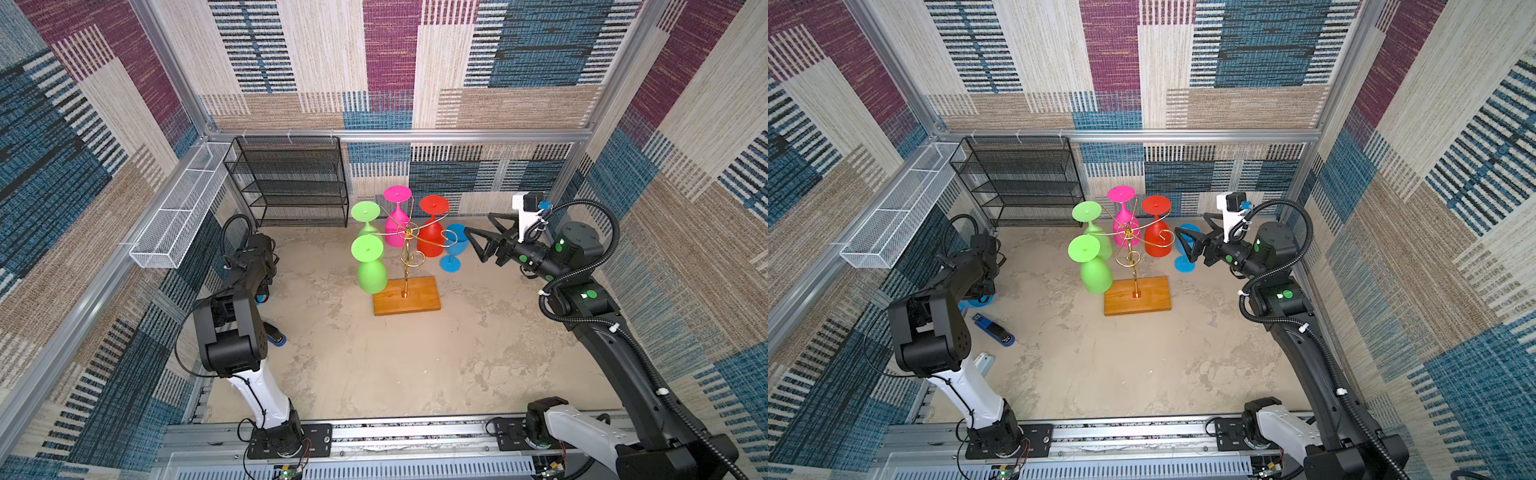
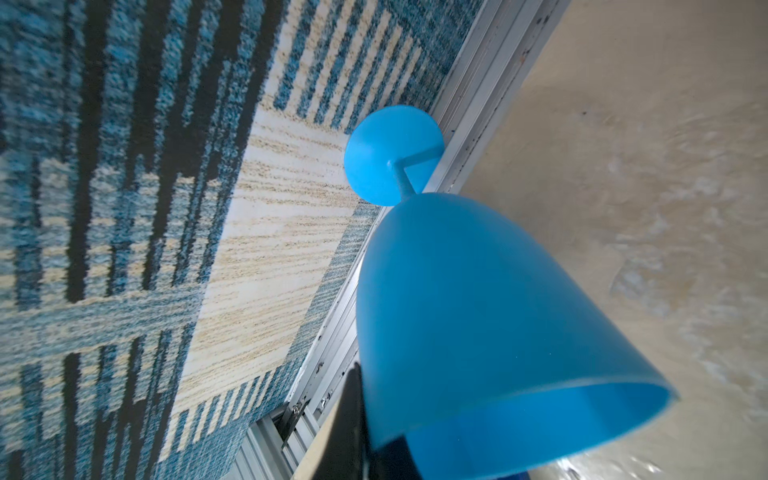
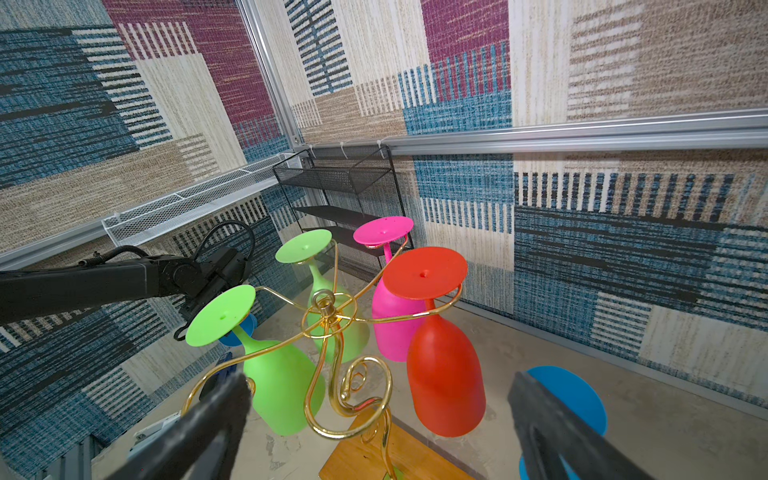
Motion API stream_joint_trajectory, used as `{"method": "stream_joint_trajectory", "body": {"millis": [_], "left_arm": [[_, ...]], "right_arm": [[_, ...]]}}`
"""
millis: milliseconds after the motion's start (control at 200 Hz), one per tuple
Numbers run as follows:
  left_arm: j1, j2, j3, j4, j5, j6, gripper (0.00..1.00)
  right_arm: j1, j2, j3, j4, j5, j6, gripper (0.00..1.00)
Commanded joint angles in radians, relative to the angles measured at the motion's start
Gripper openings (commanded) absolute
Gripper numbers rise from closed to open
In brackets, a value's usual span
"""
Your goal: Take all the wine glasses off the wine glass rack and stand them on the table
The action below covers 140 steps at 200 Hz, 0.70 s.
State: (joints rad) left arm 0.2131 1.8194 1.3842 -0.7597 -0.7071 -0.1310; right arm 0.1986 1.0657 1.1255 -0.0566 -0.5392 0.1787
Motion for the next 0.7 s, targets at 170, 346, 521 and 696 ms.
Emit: {"method": "stream_joint_trajectory", "body": {"millis": [170,346,521,696], "left_arm": [[-0.006,-0.155,0.009,-0.166,0.224,-0.002,0.0],[-0.005,-0.265,0.021,-0.26,0.344,0.004,0.0],[-0.005,-0.352,0.071,-0.331,0.425,0.019,0.0],[-0.007,-0.378,0.178,-0.401,0.628,0.004,0.0]], "right_arm": [[-0.001,0.009,0.007,0.037,-0.012,0.0,0.99],[-0.001,0.011,0.008,0.034,-0.014,0.005,0.99],[0.0,0.013,0.019,0.025,-0.012,0.008,0.99],[-0.001,0.014,0.032,0.002,0.01,0.0,0.99]]}}
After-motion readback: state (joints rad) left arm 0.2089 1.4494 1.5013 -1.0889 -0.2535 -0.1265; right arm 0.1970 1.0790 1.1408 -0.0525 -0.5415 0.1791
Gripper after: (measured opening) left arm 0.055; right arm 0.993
